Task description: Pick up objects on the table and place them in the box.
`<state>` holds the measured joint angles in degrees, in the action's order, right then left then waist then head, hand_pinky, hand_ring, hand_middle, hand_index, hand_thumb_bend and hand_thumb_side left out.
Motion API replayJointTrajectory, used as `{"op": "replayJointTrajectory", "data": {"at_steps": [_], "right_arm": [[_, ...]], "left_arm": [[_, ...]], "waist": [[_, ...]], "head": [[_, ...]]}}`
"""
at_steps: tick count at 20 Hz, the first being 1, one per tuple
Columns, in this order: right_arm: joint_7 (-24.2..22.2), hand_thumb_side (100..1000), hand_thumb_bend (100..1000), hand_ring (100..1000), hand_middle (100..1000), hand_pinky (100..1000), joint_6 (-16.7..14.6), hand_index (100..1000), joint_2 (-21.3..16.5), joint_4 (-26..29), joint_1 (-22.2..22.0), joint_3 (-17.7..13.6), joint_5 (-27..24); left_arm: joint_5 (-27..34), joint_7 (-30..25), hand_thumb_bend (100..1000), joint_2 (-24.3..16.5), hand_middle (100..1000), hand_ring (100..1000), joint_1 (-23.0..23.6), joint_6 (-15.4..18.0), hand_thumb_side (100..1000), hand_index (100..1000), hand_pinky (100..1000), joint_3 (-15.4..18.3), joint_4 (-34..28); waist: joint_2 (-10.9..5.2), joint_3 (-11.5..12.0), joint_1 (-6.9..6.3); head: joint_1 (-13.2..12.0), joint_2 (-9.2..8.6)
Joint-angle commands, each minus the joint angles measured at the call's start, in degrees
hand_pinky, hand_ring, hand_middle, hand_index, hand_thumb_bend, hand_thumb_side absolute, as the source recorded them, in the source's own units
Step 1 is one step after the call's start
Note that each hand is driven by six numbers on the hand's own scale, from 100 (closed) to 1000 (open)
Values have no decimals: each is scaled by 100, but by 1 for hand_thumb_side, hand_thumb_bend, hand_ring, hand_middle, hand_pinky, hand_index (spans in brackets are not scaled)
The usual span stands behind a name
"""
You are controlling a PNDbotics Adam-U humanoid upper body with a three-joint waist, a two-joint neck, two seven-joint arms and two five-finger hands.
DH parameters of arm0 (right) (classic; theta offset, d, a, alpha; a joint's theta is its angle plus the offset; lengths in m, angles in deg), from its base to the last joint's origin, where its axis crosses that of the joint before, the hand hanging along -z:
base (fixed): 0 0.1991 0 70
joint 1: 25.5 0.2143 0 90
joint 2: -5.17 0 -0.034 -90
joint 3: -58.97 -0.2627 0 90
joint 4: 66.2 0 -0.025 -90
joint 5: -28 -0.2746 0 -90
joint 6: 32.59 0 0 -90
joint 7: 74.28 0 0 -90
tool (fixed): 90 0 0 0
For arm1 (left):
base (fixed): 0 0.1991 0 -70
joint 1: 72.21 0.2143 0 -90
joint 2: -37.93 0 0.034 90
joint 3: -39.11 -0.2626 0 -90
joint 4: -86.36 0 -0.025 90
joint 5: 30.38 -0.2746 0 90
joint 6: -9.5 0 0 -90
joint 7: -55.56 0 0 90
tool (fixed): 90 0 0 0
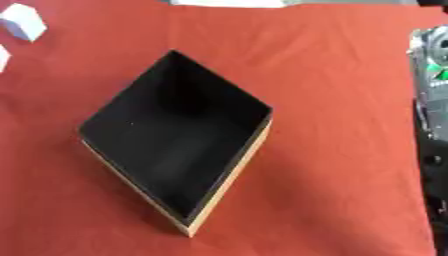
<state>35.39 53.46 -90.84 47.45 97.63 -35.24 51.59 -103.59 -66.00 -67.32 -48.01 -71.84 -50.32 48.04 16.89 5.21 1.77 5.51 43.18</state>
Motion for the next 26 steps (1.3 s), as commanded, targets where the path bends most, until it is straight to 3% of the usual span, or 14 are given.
{"op": "replayJointTrajectory", "data": {"at_steps": [1,4,13,21,24,26], "right_arm": [[7,675,100,676,606,799,19,797,-155,94,89,-35,-37],[5,675,100,676,605,799,22,797,-169,94,108,-31,-50],[-8,674,100,675,602,800,38,797,-210,94,170,-19,-92],[-19,673,100,674,601,800,49,797,-230,94,203,-9,-125],[-21,673,100,674,600,800,54,797,-235,94,208,-9,-134],[-22,673,100,674,600,800,57,797,-237,94,208,-10,-137]], "left_arm": [[-26,64,663,-106,853,801,-130,-37,177,929,728,57,-30],[-7,104,587,-84,870,795,-156,-87,118,926,706,98,-19],[151,203,548,-34,886,787,-216,-145,100,926,681,143,-6],[228,61,464,-7,801,737,-248,-183,100,869,631,151,27],[244,73,420,4,698,661,-247,-208,100,789,557,156,29],[279,118,391,5,675,637,-248,-222,100,770,531,162,20]], "waist": [[-92,-2,-16],[-51,-10,-7],[66,-75,9],[136,-111,18],[151,-121,27],[152,-121,33]], "head": [[-23,-76],[-33,-84],[-64,-96],[-74,-124],[-71,-120],[-72,-107]]}}
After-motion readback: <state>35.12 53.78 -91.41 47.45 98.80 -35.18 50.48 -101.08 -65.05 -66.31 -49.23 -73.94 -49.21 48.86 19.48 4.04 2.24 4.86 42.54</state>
